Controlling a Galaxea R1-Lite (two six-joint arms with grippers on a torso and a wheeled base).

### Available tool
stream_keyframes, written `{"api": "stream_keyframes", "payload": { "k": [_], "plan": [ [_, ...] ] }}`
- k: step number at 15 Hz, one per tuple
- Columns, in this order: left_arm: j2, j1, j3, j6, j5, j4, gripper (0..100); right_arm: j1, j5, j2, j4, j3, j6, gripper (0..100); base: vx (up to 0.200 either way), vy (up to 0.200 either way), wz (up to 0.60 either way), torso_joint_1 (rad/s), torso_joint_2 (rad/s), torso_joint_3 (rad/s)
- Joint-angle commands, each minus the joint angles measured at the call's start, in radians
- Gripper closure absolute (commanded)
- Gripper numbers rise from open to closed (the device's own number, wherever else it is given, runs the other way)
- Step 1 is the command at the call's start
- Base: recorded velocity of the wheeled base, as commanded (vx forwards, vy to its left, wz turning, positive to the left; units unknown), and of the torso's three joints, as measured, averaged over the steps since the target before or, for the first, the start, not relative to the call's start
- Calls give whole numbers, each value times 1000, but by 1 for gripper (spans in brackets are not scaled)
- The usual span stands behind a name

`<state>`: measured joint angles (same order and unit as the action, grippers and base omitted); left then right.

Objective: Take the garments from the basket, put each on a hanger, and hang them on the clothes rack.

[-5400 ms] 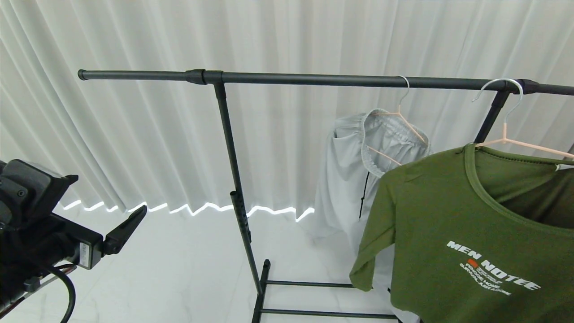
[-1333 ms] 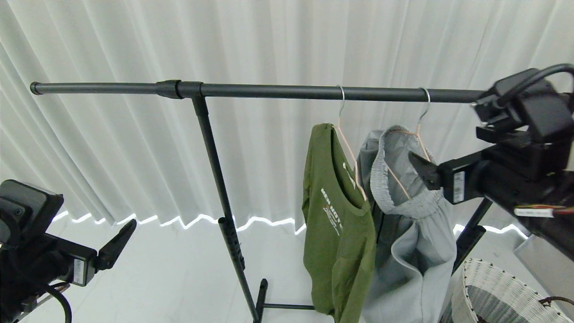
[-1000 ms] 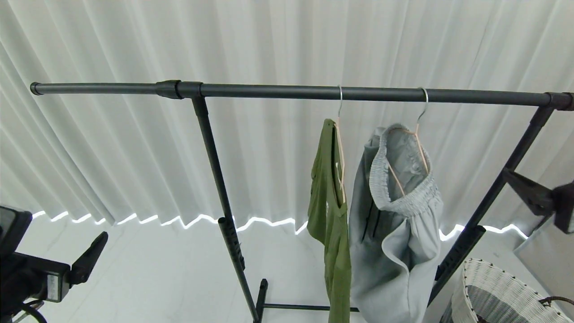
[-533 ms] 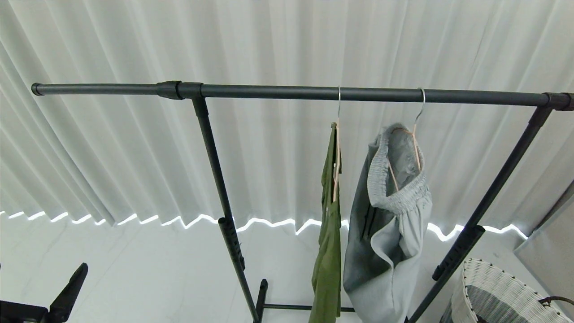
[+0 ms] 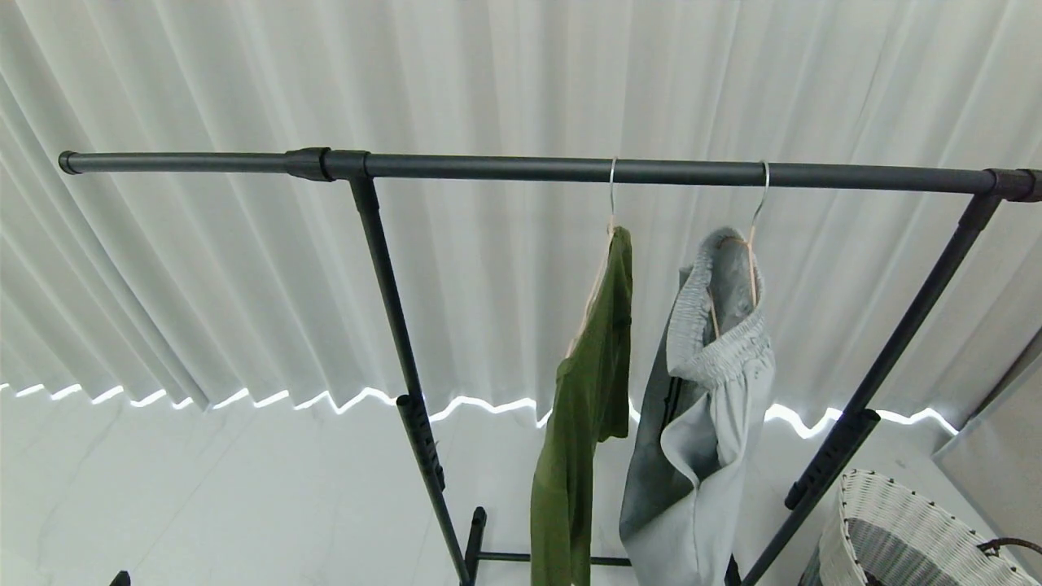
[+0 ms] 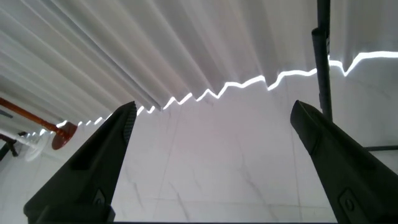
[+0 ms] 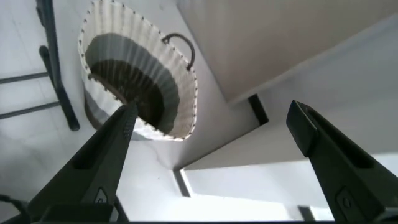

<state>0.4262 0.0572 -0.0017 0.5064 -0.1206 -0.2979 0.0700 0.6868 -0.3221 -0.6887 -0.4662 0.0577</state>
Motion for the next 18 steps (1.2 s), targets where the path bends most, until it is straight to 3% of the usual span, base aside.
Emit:
{"api": "stream_keyframes", "payload": {
  "k": [1,2,5,6,8,10,12,13,17,18],
  "plan": [
    [-359,-7,-6,-9,-11,241,0,5,-99,193,38,118,-2,0,0,0,0,0,0,0],
    [-360,-7,-1,-14,-17,226,0,10,-159,227,90,172,-35,0,0,0,0,0,0,0],
    [-362,-7,0,-23,-14,226,0,10,-210,225,433,337,-75,0,0,0,0,0,0,0],
    [-362,-8,0,-26,-19,226,0,10,-211,225,488,356,-76,0,0,0,0,0,0,0],
    [-362,-8,0,-66,-63,226,0,10,-181,224,486,359,-81,0,0,0,0,0,0,0],
    [-362,-7,2,-163,-122,229,0,10,-127,224,492,366,-94,0,0,0,0,0,0,0],
    [-369,-19,2,-209,-109,232,0,10,-108,224,499,370,-99,0,0,0,0,0,0,0],
    [-423,-59,2,-216,-71,237,0,10,-138,224,500,370,-87,0,0,0,0,0,0,0],
    [-426,-54,2,-347,211,249,0,10,-414,224,534,386,-29,0,0,0,0,0,0,0],
    [-426,-54,0,-353,256,310,0,10,-552,225,594,412,-25,0,0,0,0,0,0,0]
  ]
}}
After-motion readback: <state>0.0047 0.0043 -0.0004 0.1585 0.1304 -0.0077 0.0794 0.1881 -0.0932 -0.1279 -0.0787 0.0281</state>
